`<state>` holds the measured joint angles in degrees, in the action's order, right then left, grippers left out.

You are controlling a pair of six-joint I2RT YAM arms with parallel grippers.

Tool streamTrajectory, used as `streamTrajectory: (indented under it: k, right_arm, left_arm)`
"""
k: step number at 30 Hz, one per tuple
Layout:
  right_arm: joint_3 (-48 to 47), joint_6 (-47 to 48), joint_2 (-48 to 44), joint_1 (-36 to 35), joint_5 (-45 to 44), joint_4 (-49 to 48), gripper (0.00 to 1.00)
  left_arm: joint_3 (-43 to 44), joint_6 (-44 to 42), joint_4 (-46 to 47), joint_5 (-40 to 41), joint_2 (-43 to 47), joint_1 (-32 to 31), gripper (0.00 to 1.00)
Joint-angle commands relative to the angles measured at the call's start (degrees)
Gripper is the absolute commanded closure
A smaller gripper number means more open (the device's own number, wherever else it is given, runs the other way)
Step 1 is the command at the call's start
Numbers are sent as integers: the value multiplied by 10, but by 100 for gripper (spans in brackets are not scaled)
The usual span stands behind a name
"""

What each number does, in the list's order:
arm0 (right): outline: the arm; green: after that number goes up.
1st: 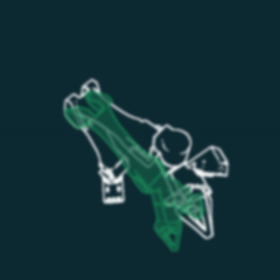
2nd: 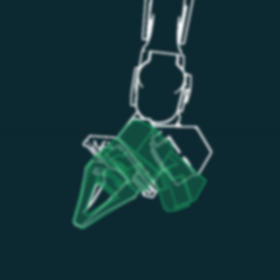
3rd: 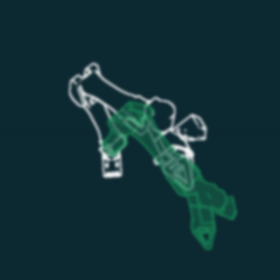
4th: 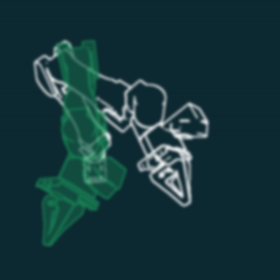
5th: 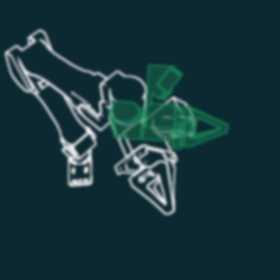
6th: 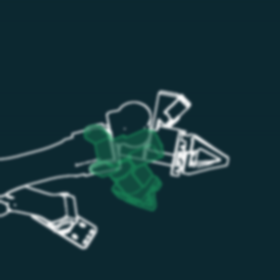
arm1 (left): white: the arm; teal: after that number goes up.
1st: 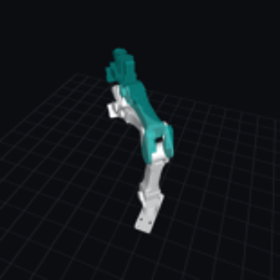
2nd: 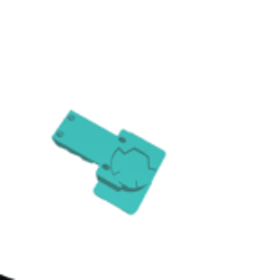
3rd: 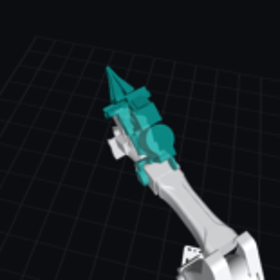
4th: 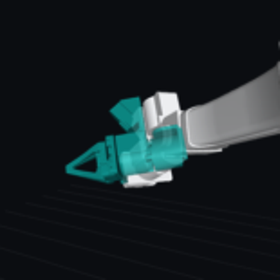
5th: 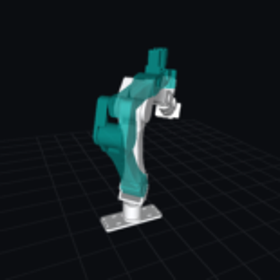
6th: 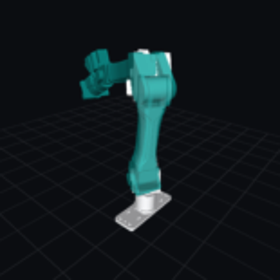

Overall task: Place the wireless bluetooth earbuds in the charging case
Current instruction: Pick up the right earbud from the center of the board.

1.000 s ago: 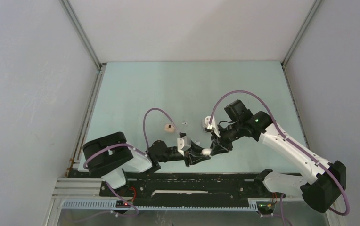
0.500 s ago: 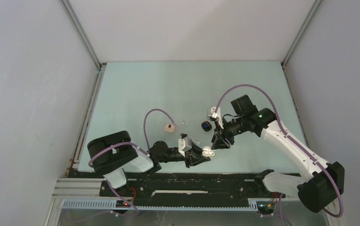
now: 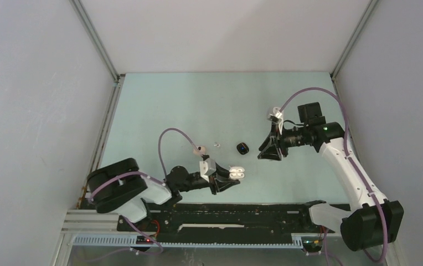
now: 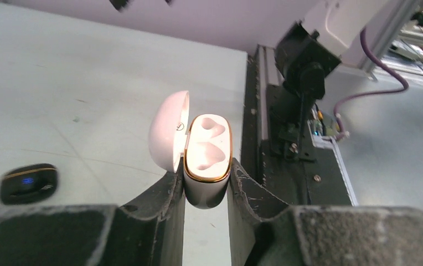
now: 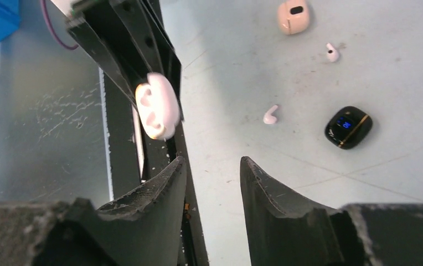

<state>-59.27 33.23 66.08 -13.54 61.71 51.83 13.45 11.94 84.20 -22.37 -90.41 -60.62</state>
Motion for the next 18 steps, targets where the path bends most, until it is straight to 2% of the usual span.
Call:
streamTrajectory:
  k: [1, 6, 12, 14, 18]
  right_arm:
    - [6, 16, 6, 27, 17, -33, 57]
    - [31, -57, 46, 1, -81, -124, 66]
    - [30, -56, 86, -70, -171, -182, 68]
    - [29, -53, 102, -86, -199, -225, 67]
    - [-44, -121, 183, -113, -261, -261, 70]
  left_arm:
    - [-18, -20, -31, 32, 98, 29, 100]
    - [-25, -54, -172, 82, 213, 38, 100]
    - [-73, -44, -188, 157, 317, 41, 100]
    - [-80, -31, -219, 163, 357, 41, 99]
    - [-86, 3, -285, 183, 437, 40, 100]
